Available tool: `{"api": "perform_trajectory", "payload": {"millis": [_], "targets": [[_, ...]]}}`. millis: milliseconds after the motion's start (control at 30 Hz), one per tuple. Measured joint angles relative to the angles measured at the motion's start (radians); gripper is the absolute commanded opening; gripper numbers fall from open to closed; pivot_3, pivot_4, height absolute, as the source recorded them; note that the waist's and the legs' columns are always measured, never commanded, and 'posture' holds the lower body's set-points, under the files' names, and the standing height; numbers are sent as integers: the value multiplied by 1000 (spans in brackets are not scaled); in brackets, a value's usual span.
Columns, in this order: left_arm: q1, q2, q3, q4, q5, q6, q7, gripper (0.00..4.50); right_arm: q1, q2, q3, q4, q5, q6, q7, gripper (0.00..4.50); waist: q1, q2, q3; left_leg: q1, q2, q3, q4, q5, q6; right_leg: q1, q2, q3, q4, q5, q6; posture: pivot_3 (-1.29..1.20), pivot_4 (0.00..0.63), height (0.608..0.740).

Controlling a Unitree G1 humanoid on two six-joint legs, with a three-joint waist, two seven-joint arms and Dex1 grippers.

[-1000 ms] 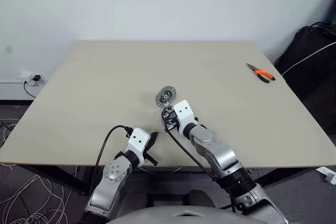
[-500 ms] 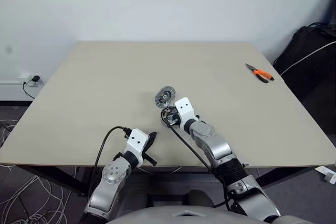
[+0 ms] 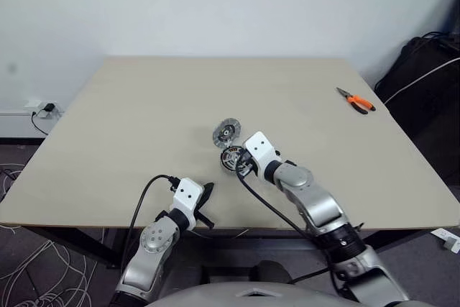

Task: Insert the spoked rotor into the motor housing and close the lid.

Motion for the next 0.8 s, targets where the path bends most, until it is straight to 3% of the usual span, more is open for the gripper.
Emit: {"api": "perform_trajectory", "payload": {"millis": [67,300,800], "targets": [[-2,-4,-2,4,0,-1,0,0,0,-32,32,-26,-15,18,36,2209,1,0,0,0,0,0,0,0,0,0,0,0,0,0,0,0,0,740],[-11,-20,-12,21,0,-7,0,0,-78,-143,161,-33,-115,37,179,2209,6,-1,1,-1,0,0,4,0,0,0,0,0,1,0,0,0,0,740],[1,-42,-14,23,0,-20,23,0,-198,-114,221,226,-202,-43,309,2209,25,-1,1,-2,0,0,5,-1,0,0,-1,0,0,1,0,0,0,740]]}}
